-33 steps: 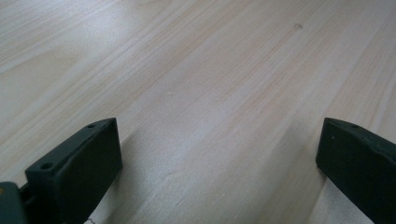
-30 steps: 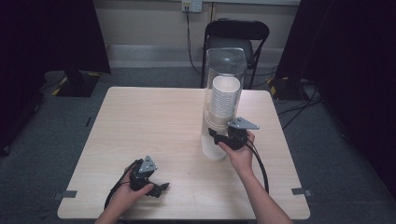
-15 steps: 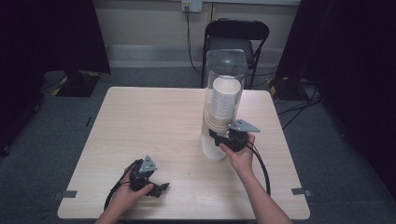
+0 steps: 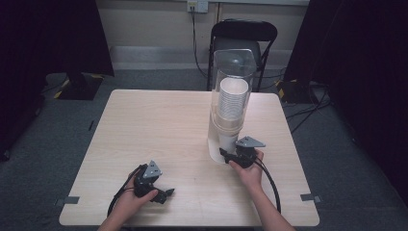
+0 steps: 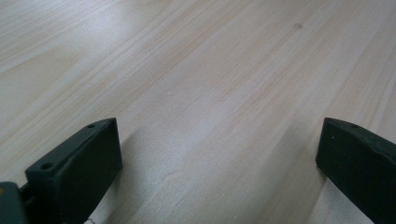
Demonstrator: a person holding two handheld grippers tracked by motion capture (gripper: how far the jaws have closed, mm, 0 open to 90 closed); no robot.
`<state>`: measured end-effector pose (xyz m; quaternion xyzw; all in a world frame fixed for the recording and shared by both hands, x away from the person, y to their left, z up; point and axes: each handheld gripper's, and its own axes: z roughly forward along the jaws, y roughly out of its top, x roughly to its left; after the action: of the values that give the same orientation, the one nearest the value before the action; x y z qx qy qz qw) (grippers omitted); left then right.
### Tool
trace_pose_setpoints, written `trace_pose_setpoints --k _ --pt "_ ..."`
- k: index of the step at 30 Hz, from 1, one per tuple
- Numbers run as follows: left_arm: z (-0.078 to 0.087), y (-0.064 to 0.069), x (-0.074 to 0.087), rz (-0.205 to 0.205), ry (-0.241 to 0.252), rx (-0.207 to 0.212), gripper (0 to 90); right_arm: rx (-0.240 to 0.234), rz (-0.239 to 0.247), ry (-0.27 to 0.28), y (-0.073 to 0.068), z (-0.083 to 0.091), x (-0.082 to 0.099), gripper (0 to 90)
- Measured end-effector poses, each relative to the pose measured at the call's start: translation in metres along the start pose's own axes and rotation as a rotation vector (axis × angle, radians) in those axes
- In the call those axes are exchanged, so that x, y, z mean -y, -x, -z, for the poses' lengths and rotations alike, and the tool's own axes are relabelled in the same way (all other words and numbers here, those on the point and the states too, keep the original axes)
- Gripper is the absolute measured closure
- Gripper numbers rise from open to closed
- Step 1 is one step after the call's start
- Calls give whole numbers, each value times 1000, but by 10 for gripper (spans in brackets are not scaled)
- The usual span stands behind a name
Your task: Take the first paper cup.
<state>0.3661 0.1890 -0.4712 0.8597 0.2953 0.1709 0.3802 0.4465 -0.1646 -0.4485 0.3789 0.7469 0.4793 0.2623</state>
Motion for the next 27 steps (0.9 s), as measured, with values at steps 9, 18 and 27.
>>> trace_pose_setpoints --k 9,18,27 --pt "-1 0 -1 -3 3 -2 0 -22 66 -131 12 2 0 368" --pt "-1 0 -1 -7 2 -3 0 -26 83 -176 25 16 7 365" --pt "-1 0 0 0 3 0 0 64 6 -176 53 34 21 363"
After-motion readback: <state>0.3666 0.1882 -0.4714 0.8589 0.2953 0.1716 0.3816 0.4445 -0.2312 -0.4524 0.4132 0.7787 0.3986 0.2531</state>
